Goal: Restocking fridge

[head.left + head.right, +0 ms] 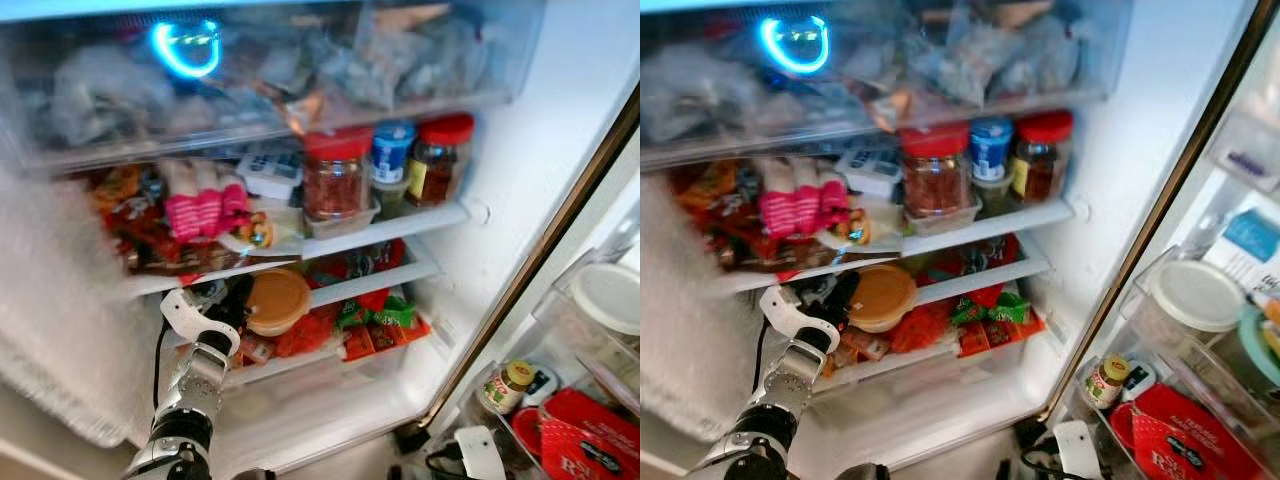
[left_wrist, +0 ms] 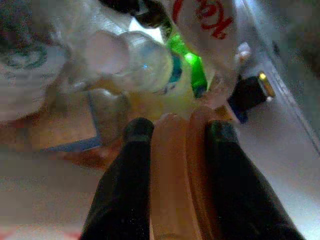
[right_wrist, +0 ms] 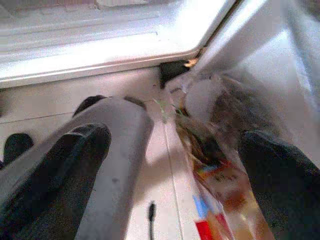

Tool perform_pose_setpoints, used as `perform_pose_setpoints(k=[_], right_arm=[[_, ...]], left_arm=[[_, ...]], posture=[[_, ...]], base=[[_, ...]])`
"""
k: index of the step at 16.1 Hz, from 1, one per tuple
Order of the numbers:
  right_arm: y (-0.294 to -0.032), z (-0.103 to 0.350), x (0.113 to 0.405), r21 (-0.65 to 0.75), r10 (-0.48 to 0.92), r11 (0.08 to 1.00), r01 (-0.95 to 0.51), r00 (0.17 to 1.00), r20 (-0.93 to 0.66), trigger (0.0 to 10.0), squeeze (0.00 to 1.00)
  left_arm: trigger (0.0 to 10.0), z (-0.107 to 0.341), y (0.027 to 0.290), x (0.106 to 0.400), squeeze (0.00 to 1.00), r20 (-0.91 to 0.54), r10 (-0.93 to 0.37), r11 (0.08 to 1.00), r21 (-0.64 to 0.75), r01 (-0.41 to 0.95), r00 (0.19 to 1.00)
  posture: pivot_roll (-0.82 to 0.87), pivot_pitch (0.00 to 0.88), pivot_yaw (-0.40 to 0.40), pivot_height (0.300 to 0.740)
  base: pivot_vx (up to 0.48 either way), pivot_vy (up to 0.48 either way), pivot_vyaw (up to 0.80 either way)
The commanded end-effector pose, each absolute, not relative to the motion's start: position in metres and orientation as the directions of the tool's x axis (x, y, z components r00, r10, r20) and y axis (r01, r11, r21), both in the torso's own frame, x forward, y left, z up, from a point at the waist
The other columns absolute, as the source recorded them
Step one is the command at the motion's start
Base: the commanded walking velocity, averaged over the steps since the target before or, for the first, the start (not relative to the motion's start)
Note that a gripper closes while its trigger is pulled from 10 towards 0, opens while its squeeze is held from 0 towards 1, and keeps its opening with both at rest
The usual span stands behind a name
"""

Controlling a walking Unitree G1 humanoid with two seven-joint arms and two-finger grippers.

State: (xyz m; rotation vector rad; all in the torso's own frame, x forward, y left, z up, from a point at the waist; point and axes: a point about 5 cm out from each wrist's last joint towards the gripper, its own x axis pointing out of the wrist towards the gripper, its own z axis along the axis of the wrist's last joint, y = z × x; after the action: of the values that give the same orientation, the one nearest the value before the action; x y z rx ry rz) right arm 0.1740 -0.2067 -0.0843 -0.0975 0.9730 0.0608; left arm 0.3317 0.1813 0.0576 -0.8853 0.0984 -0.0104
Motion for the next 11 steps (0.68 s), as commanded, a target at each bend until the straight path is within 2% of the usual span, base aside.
perform_pose_setpoints(k=[1,3,11], right_arm=[[-0.212,-0.085,0.171,-0.068,-0.006,0.993,-0.091,0.554,-0.832,10.0,0.0],[-0.212,-0.085,0.171,-0.071,-0.006,0.993,-0.096,0.553,-0.833,10.0,0.0],[-0.214,-0.085,0.169,-0.074,-0.006,0.992,-0.101,0.552,-0.834,10.0,0.0]], left_arm=[[10.0,0.069,0.174,0.342,0.0,-0.046,-0.043,0.608,-0.794,-0.011,0.998],[10.0,0.067,0.176,0.343,0.0,-0.074,-0.015,0.588,-0.807,-0.051,0.997],[10.0,0.066,0.186,0.349,0.0,-0.141,0.074,0.529,-0.834,-0.159,0.987]], posture=[[-0.07,0.0,-0.02,0.645],[-0.07,0.0,-0.024,0.645],[-0.09,0.0,-0.034,0.645]], base=[[0.289,0.0,0.0],[0.266,0.0,0.0],[0.0,0.0,0.0]])
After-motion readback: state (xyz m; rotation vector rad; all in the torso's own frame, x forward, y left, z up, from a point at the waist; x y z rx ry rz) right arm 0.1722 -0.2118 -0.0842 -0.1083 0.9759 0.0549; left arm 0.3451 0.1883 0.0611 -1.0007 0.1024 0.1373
